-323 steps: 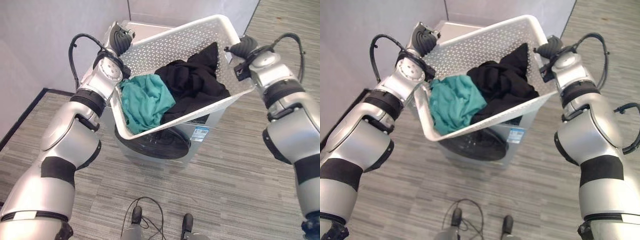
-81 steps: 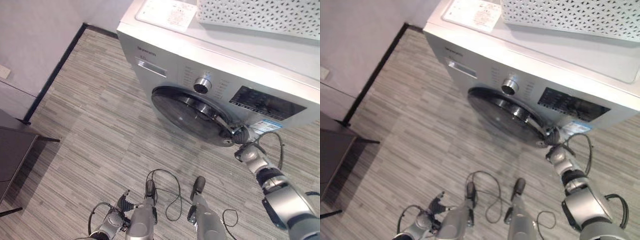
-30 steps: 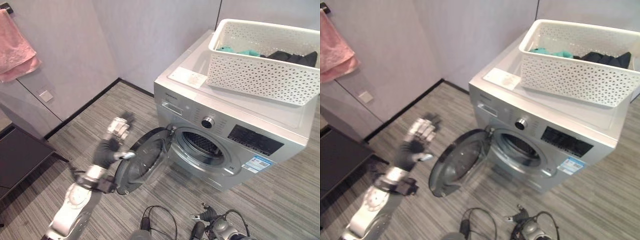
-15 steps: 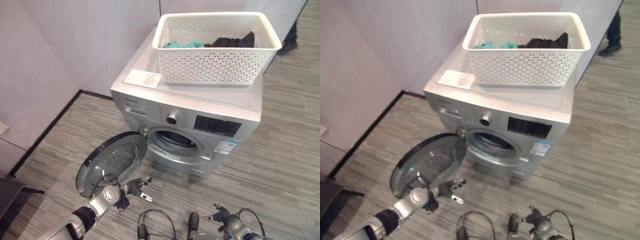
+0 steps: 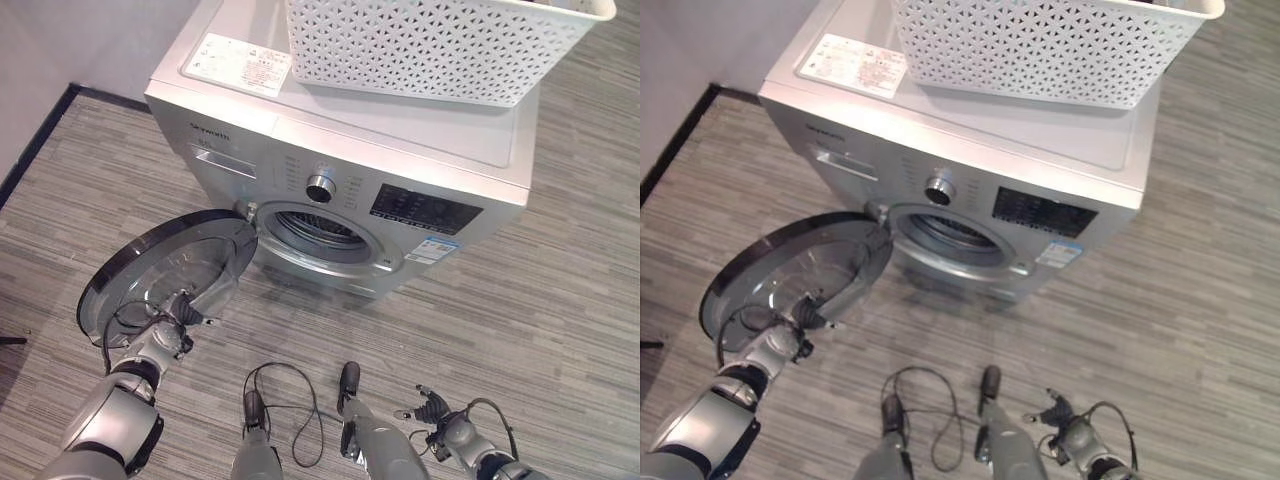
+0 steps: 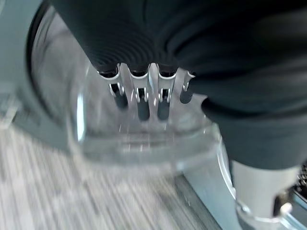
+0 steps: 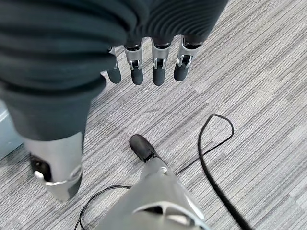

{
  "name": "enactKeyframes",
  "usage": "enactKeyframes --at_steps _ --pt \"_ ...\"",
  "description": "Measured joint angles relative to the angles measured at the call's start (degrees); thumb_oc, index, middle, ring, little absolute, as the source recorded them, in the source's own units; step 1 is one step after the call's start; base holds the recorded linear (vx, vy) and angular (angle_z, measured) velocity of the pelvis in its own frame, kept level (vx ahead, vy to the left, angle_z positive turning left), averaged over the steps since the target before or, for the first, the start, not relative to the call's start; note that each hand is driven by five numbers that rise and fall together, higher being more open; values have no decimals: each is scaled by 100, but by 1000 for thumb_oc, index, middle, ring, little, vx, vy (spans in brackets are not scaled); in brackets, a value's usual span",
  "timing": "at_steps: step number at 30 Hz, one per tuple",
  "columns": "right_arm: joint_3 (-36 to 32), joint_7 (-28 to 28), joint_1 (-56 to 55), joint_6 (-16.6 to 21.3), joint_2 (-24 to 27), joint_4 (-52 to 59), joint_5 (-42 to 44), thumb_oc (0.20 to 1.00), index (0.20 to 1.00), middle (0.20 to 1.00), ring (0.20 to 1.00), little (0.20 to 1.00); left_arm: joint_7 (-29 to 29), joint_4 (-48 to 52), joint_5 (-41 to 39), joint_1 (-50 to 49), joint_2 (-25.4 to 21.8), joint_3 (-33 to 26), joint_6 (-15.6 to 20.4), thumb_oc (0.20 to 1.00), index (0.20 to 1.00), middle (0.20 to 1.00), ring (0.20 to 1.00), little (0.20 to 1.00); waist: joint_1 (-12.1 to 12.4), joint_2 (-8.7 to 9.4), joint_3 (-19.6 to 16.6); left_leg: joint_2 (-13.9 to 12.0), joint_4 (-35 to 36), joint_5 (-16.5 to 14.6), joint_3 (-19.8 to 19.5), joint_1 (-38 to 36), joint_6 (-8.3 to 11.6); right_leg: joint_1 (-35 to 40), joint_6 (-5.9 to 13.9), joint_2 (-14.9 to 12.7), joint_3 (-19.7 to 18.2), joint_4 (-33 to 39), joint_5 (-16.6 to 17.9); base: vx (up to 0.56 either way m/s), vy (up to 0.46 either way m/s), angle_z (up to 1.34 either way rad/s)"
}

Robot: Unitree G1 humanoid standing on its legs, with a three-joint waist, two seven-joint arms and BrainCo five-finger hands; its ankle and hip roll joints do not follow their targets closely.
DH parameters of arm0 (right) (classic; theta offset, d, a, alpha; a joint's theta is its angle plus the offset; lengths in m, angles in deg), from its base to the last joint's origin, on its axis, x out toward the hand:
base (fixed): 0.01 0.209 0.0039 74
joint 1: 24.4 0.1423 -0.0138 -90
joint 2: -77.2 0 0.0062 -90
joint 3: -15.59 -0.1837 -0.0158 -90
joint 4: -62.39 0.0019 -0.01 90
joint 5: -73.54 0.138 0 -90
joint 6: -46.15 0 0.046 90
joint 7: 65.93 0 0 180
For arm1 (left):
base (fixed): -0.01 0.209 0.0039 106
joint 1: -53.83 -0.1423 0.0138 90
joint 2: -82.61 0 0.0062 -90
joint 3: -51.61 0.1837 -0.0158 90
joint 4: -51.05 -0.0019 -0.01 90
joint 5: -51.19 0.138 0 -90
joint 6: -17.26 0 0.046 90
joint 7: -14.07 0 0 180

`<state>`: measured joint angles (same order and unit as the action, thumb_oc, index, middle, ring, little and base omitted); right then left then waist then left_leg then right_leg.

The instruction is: Grab the laundry basket,head to the washer,open it,put in the laundry and shut it.

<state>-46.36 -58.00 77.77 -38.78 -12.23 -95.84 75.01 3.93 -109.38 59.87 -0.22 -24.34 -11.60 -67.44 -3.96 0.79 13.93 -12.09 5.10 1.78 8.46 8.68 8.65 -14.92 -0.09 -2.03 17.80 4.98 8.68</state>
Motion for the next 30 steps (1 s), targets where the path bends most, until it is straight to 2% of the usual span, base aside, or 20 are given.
enactKeyframes --at_steps 4,6,12,21,23,24,25,26,27,28,29,30 --pt "-12 84 24 62 -9 25 0 1000 1000 1000 1000 1000 -342 87 154 -77 4 -189 2 1000 1000 1000 1000 1000 8 53 109 4 3 2 0 -76 4 84 -1 -5 2 1 -13 1 2 1" --pt "-66 90 21 102 -17 15 -3 1000 1000 1000 1000 1000 -530 240 65 -451 21 -577 45 1000 1000 1000 1000 1000 14 69 118 14 6 2 4 -127 4 138 2 -17 6 1 -15 14 41 2" --pt "-390 91 -80 98 -13 -68 -2 1000 1000 1000 1000 1000 -539 393 22 -1087 272 -593 43 1000 1000 1000 1000 1000 62 64 120 37 11 -60 7 -294 -85 316 95 -38 -3 19 -110 8 18 2" --pt "-386 87 -97 97 -13 -89 -2 1000 1000 1000 1000 1000 -544 412 21 -1012 272 -574 49 1000 1000 1000 1000 1000 123 23 101 7 10 -66 8 -265 -99 276 20 -4 -17 3 -54 5 8 0" --pt "-472 69 -108 98 -19 -80 23 1000 1000 1000 1000 1000 -536 443 2 -1123 359 -602 57 1000 1000 1000 1000 1000 134 -23 71 38 6 -63 12 -284 -95 288 11 -17 -15 -1 -43 217 445 -3" --pt "-808 65 -176 113 -2 -52 176 1000 1000 1000 1000 1000 -580 643 -176 -1407 566 -839 92 1000 1000 1000 1000 1000 144 -74 21 85 -15 -65 32 -347 -93 328 14 -36 -41 -6 -44 256 740 -24" --pt "-2258 -57 -573 -64 12 852 935 1000 1000 1000 1000 1000 -552 784 -466 -1898 971 -1114 316 1000 1000 1000 1000 1000 178 -137 56 164 -214 -91 301 -567 -48 404 19 -37 -205 -227 -52 184 678 -72" --pt "-3225 -67 -989 -107 70 2320 1577 1000 1000 1000 1000 1000 -466 676 -631 -2532 1316 -1086 473 1000 1000 1000 1000 1000 146 -210 159 194 -641 -133 757 -766 2 405 113 -143 -449 -721 -127 30 234 -126" --pt "-4636 -17 -1284 67 -119 4014 2040 1000 1000 1000 1000 1000 -192 451 -661 -3265 2012 -1998 407 1000 1000 1000 1000 1000 45 -208 178 323 -1119 -483 1180 -987 -427 683 161 -442 -762 -920 -142 32 172 -153" --pt "-4757 443 -1163 625 999 4627 2417 1000 1000 1000 1000 1000 1 -285 -853 -3848 2037 -2030 180 1000 1000 1000 1000 1000 -148 -88 -393 764 -1003 -675 1069 -1155 -587 1033 522 -708 -914 -822 -449 41 227 -129" --pt "-4607 511 -977 641 1672 4510 2478 1000 1000 1000 1000 1000 -16 -403 -852 -3868 1942 -1956 169 1000 1000 1000 1000 1000 -73 -245 -547 703 -960 -834 999 -1019 -625 1056 449 -658 -858 -876 -780 29 168 -79" --pt "-4654 595 -921 771 2265 4335 2474 1000 1000 1000 1000 1000 -39 -413 -851 -3793 1833 -1814 195 1000 1000 1000 1000 1000 17 -557 -715 480 -1026 -1076 694 -747 -473 883 642 -449 -808 -1106 -989 30 178 -29"
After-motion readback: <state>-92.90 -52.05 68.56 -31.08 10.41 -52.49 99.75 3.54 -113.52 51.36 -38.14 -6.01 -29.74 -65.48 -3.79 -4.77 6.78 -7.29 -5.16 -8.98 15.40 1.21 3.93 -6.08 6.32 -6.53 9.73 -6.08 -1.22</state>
